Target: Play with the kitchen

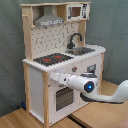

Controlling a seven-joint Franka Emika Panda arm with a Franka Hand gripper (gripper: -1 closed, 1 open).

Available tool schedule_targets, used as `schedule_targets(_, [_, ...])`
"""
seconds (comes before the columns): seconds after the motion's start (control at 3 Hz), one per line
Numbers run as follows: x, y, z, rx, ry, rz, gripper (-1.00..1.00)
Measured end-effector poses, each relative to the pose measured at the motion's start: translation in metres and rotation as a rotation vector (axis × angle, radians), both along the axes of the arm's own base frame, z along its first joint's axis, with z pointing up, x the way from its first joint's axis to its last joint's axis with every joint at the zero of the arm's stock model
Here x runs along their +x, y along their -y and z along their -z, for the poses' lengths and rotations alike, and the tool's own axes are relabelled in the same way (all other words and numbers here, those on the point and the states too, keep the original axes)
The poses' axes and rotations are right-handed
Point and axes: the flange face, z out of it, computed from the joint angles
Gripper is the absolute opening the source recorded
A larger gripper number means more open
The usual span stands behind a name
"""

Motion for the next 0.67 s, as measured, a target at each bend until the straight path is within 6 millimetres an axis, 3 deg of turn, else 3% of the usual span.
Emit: schedule_targets(0.67, [-0.0006, -0.0005, -0.0002, 0.214, 0.01, 0.02, -1.0])
